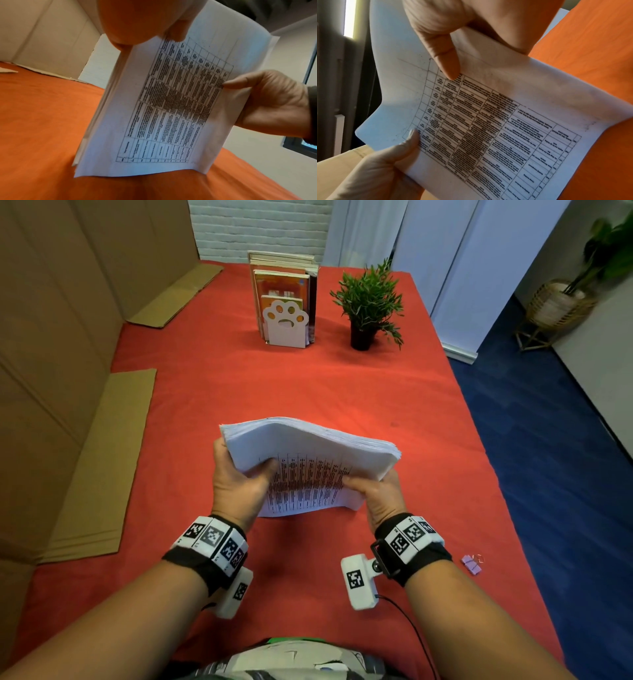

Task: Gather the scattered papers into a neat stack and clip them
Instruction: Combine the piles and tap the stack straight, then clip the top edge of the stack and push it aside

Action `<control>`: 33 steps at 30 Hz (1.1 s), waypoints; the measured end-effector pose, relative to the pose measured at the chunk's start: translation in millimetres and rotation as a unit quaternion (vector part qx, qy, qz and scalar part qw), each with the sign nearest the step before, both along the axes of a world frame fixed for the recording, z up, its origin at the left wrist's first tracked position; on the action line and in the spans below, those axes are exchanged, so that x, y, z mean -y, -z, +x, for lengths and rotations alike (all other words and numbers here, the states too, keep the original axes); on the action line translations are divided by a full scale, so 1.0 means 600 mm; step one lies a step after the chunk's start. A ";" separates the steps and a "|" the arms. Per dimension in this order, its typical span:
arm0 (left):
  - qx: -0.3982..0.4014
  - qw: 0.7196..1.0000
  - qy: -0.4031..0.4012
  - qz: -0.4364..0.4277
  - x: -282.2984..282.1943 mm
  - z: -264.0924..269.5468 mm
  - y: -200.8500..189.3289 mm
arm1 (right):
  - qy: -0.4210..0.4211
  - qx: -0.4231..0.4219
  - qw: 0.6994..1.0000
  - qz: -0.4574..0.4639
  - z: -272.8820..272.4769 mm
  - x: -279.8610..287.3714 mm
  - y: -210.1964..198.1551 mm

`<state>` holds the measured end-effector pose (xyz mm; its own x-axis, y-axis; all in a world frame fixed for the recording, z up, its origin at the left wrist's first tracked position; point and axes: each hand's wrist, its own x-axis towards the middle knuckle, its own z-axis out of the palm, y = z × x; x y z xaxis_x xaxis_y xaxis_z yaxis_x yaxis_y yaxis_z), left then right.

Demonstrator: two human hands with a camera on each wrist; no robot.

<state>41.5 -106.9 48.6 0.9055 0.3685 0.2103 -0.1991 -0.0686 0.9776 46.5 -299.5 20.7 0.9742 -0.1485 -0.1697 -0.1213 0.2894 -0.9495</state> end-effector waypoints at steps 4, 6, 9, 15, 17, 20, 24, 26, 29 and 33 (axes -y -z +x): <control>-0.020 1.000 0.015 0.001 -0.013 0.010 0.019 | -0.006 -0.011 1.000 -0.012 0.006 -0.003 0.004; -0.044 0.998 0.036 -0.004 -0.021 0.014 0.029 | -0.025 -0.020 0.999 -0.027 0.009 0.001 0.002; -0.099 0.992 0.073 -0.015 -0.030 0.014 0.046 | -0.052 -0.054 0.995 -0.065 0.006 0.005 0.005; -0.113 0.993 0.044 0.001 -0.005 0.013 0.041 | -0.035 -0.078 0.976 -0.202 0.004 0.003 -0.004; -0.114 0.992 0.056 0.008 0.003 0.011 0.039 | -0.025 -0.077 0.968 -0.237 0.006 0.013 -0.009; -0.163 0.981 0.095 0.055 0.005 0.005 0.051 | -0.022 -0.061 0.937 -0.343 -0.005 0.041 -0.002; -0.278 0.949 0.096 0.110 -0.004 -0.010 0.093 | -0.041 -0.173 0.813 -0.554 -0.034 0.119 0.035; -0.338 0.927 0.084 0.136 -0.014 -0.018 0.126 | -0.053 -0.272 0.712 -0.645 -0.055 0.164 0.054; -0.398 0.904 0.073 0.137 -0.027 -0.029 0.160 | -0.030 -0.390 0.628 -0.672 -0.096 0.217 0.073; -0.399 0.903 0.065 0.146 -0.027 -0.034 0.165 | -0.023 -0.447 0.620 -0.644 -0.123 0.253 0.108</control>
